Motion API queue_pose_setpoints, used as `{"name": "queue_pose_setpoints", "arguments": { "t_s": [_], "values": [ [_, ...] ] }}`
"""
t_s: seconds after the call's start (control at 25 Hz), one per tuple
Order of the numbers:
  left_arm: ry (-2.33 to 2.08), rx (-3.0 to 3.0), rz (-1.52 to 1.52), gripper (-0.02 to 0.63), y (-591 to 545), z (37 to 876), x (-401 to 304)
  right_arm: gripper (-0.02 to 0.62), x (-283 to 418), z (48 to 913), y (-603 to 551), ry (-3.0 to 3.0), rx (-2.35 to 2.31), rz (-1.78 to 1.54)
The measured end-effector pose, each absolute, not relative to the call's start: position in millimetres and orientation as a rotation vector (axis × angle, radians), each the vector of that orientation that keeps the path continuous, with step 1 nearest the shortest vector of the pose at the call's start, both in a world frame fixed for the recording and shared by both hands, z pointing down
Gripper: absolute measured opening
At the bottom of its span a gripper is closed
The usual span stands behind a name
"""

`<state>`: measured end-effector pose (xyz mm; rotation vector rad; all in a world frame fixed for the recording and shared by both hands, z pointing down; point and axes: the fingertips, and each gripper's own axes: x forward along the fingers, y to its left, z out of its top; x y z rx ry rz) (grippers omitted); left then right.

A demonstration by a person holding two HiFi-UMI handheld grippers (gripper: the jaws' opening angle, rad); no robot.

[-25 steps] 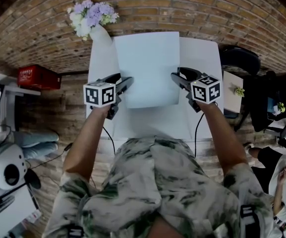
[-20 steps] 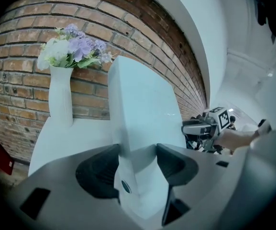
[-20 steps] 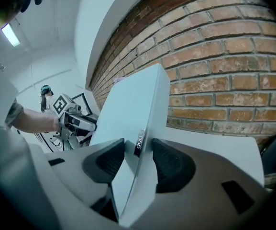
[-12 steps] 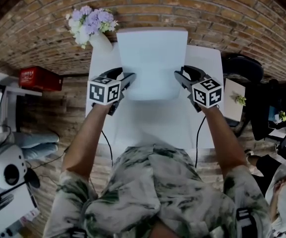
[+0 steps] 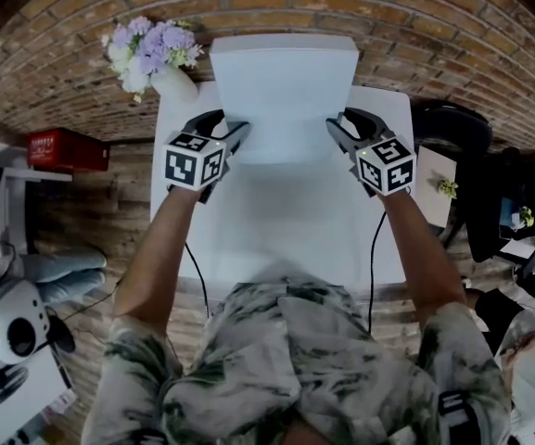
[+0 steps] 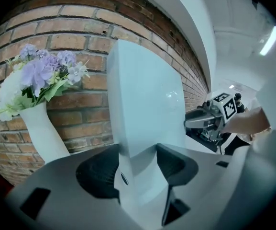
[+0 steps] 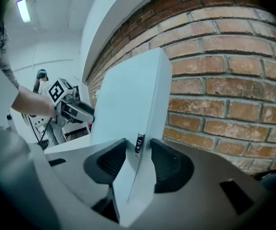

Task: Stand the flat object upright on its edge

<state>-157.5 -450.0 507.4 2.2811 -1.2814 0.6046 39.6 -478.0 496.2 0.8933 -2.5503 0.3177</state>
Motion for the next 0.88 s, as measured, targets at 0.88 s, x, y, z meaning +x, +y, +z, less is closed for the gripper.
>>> {"name": "queue_pose_setpoints", "arguments": {
  "t_s": [0.88],
  "values": [
    [-1.464,2.315,0.705,0.261,-554,533,-160,0.167,36,512,-573,-2.487,1.001,0.016]
  ]
}}
